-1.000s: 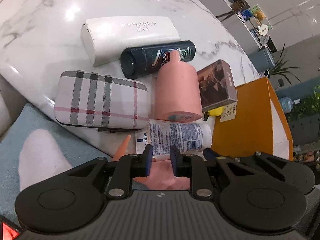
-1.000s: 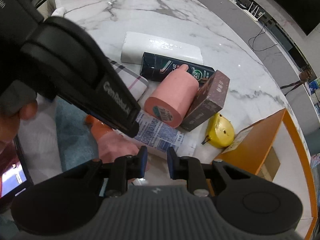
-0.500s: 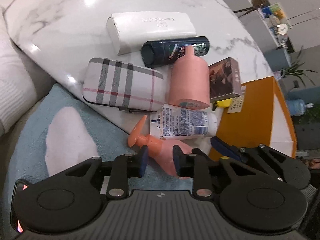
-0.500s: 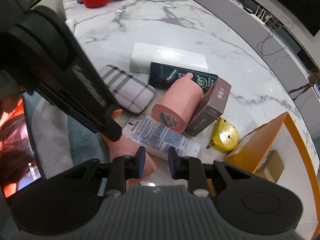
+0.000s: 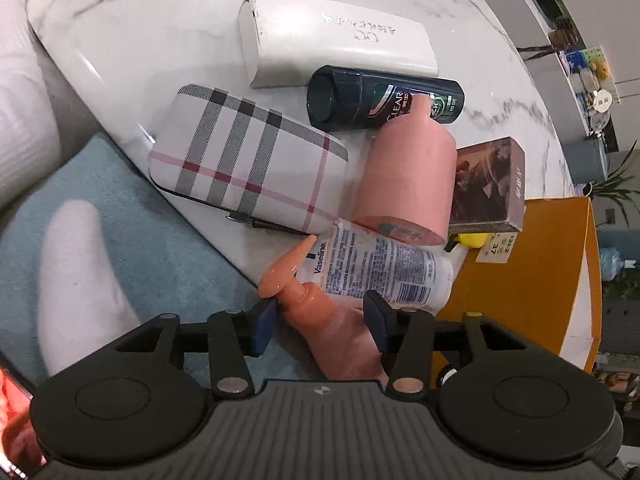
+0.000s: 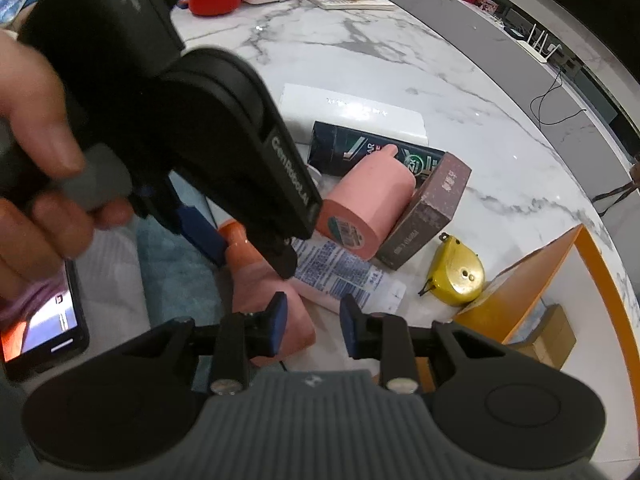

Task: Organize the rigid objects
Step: 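Grasp the pink bottle by its orange pump head with the left tool, then grasp the pink tumbler with the right tool, then carry pump bottle with left tool while right tool carries tumbler over orange box, then lower pump bottle into orange box with left tool while right tool lowers tumbler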

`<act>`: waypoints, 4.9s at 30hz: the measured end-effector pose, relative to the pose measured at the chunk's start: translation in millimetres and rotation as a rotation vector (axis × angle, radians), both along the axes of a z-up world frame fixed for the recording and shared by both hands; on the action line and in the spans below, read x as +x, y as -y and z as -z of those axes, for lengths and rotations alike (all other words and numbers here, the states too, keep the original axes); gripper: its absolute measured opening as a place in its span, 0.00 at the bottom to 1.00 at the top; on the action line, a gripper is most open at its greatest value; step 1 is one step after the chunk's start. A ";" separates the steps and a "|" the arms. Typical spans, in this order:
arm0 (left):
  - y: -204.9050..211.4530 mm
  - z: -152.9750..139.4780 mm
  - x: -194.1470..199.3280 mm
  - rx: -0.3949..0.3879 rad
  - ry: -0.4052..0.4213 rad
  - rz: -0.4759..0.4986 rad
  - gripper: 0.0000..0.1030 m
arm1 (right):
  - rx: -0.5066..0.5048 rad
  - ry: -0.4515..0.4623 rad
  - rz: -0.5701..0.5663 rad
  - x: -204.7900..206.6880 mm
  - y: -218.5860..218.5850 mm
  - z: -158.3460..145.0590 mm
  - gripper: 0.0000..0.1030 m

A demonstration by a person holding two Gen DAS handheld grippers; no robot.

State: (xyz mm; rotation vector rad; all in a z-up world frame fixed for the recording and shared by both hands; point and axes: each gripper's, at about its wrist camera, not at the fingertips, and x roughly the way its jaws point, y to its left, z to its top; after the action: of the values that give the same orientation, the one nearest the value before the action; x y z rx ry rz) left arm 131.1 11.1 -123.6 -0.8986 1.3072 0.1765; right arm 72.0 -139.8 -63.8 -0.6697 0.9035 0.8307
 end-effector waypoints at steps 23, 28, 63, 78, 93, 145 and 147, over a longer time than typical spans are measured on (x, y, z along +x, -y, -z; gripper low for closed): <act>-24.2 -62.2 16.9 0.166 0.322 0.212 0.27 | 0.316 -0.082 0.331 48.3 -3.4 -16.6 0.28; -38.3 -70.0 24.7 0.203 0.365 0.205 0.27 | 0.238 -0.081 0.423 67.1 -27.0 -11.0 0.43; -33.1 -97.9 -1.3 0.260 0.498 0.355 0.27 | 0.226 -0.034 0.477 51.2 -6.2 -46.2 0.54; 40.3 -186.8 -6.2 0.326 0.702 0.614 0.27 | 0.355 0.113 0.528 6.1 92.7 -105.7 0.54; 203.7 -211.1 36.7 0.421 0.790 1.084 0.27 | 0.408 0.049 0.751 19.3 198.9 -73.7 0.54; 215.9 -79.3 47.4 0.637 0.634 1.549 0.44 | 0.335 -0.272 0.747 88.7 189.9 6.6 0.55; 217.5 -79.5 46.8 0.628 0.640 1.551 0.43 | 0.333 -0.270 0.744 86.9 191.2 6.2 0.53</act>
State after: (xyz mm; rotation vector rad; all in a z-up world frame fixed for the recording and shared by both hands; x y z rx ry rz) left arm 177.9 -206.4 -44.1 0.6810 0.9190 -0.8137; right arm 158.9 -330.9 -70.0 0.0920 1.1201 0.3796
